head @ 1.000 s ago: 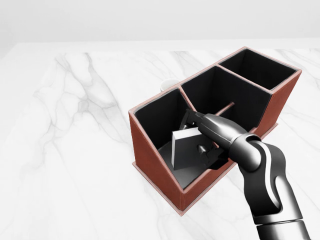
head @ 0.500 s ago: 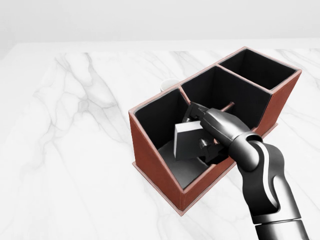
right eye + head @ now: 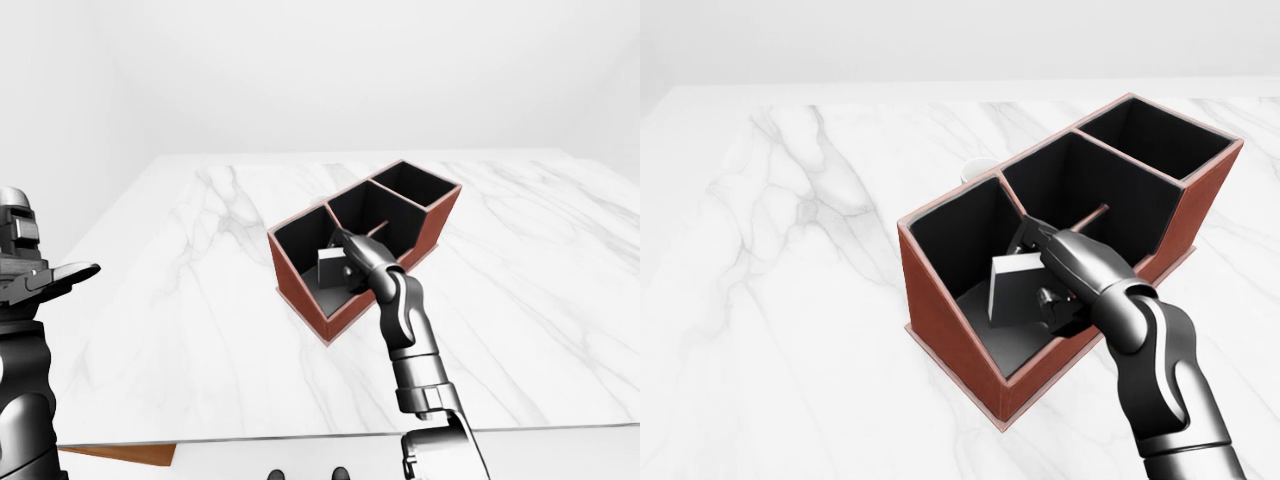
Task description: Pick up the book and place it in the left compartment of the caddy.
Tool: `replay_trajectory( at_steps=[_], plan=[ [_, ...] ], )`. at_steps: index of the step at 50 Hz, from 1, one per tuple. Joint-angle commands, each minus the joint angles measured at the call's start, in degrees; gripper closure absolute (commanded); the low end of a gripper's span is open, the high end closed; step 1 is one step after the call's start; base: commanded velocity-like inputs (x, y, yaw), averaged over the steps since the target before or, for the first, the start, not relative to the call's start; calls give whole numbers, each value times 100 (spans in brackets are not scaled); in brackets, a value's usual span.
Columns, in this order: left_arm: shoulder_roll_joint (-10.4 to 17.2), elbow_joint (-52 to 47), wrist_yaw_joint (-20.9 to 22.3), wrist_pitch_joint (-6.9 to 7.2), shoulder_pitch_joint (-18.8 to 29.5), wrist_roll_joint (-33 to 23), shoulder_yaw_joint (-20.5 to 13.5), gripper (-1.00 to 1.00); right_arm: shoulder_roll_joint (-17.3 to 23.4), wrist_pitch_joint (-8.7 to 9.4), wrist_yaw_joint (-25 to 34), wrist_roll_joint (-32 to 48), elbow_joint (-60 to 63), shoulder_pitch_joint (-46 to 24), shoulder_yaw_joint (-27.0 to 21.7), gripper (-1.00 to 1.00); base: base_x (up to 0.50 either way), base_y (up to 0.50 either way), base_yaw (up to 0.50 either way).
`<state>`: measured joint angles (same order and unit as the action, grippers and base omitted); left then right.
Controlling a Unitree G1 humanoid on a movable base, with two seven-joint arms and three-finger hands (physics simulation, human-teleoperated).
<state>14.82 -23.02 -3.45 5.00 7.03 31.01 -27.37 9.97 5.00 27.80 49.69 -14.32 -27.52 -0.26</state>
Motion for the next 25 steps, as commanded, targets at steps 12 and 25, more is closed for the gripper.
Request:
replay_trajectory(
  at_steps=[12, 25],
  plan=[
    [16, -33, -23, 0, 3, 38, -20, -100, -54, 0, -348, -269, -241, -28, -2, 100, 0, 0, 0],
    [22, -33, -35, 0, 13, 46, -22, -100, -42, 0, -272, -243, -229, -87, -11, -100, 0, 0, 0]
  ],
)
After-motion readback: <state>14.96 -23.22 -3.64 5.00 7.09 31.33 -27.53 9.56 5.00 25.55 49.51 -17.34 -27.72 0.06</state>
